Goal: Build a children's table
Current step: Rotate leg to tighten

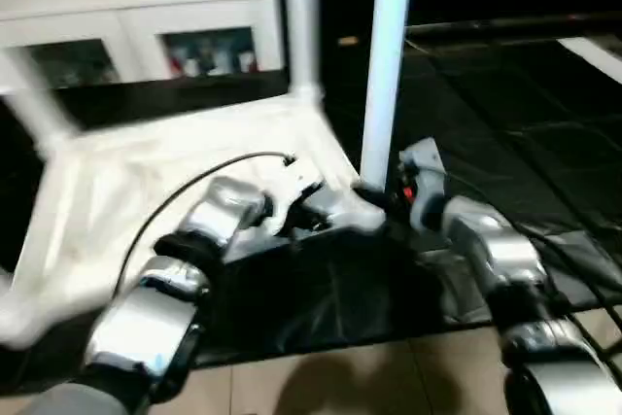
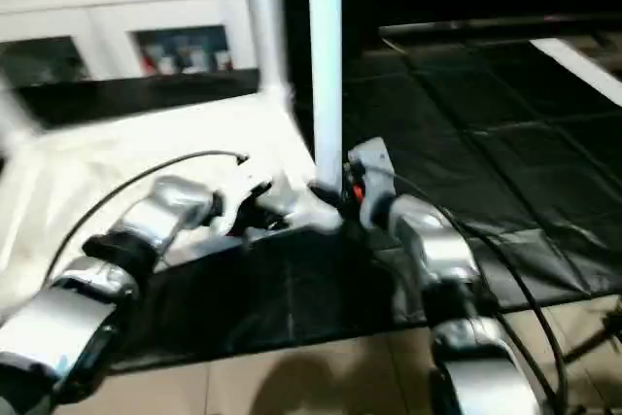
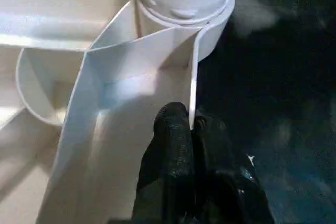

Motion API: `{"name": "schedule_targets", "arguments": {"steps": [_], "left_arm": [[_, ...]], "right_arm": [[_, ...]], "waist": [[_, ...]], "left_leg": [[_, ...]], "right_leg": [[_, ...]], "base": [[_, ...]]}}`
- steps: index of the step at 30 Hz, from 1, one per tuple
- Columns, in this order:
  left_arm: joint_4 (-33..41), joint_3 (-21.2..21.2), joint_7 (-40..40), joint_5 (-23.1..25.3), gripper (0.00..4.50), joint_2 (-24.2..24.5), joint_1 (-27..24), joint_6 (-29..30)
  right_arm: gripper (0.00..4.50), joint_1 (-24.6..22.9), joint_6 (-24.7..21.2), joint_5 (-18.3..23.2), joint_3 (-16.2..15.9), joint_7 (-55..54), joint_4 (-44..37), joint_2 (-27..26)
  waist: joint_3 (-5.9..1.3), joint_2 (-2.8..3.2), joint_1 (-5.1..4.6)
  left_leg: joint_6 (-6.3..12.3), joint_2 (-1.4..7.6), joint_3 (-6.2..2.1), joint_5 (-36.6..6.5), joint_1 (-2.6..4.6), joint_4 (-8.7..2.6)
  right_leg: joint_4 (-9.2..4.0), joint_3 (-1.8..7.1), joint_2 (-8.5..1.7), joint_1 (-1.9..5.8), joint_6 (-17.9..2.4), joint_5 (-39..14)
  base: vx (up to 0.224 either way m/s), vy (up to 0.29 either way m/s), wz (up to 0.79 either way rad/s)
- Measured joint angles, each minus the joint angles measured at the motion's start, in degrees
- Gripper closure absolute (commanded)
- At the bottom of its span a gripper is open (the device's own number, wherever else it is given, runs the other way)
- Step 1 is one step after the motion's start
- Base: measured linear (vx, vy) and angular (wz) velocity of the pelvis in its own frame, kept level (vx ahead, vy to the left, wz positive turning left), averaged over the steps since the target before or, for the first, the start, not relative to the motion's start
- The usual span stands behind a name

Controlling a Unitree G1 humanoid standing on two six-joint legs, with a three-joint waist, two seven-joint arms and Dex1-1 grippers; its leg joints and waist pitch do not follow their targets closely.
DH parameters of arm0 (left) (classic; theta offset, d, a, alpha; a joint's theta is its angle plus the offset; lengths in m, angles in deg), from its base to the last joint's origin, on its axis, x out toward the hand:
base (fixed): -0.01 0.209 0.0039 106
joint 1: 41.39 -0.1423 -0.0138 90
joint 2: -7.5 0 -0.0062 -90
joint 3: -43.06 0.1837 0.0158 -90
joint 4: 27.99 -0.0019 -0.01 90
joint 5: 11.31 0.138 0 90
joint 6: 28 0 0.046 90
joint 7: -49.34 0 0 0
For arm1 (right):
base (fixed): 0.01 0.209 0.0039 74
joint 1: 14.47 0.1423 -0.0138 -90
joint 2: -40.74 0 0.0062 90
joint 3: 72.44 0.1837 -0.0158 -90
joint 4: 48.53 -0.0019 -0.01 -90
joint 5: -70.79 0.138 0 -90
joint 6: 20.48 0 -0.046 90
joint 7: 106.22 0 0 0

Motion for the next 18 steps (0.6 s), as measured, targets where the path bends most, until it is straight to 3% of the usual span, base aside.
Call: {"name": "schedule_targets", "arguments": {"steps": [4, 6, 14, 18], "left_arm": [[-0.81, -0.81, 3.11, -0.22, 4.5, -0.56, 1.07, 1.51], [-0.81, -1.11, 4.05, -0.27, 4.5, -0.66, 1.15, 1.56], [-0.51, -0.56, 3.23, 0.25, 4.5, -0.04, 1.01, 0.44], [-0.52, 0.3, 0.02, 0.31, 4.5, 1.18, 0.57, -2.0]], "right_arm": [[2.45, 2.36, 0.03, -0.99, 0.54, -3.83, 2.37, -1.53], [1.9, 3.44, 0.18, -1.37, 0.84, -4.4, 3.66, -1.87], [1.24, 3.26, 3.55, -1.18, 1.83, -4.58, 5.3, -3.48], [0.84, 1.01, 5.8, -0.79, 1.19, 1.04, 4.29, -2.04]], "waist": [[0.03, -0.04, -0.11], [0.03, -0.06, -0.09], [0.04, -0.06, -0.16], [0.04, -0.06, 0.13]], "left_leg": [[0.14, 0.02, -0.02, 0.07, -0.1, -0.17], [0.29, 0.01, -0.01, 0.11, -0.1, -0.17], [0.32, 0.01, 0.03, 0.07, -0.07, -0.17], [0.33, 0.02, 0.03, 0.05, -0.08, -0.17]], "right_leg": [[-0.02, -0.05, 0.03, -0.12, -0.02, -0.04], [-0.03, -0.02, 0.02, -0.18, -0.07, -0.04], [-0.01, 0.01, 0.02, -0.28, -0.2, 0.01], [-0.02, 0.01, 0.02, -0.31, -0.27, 0.03]], "base": [[0.0, 0.0, 0.0], [0.0, 0.0, 0.0], [0.0, 0.0, 0.0], [0.0, 0.0, 0.0]]}}
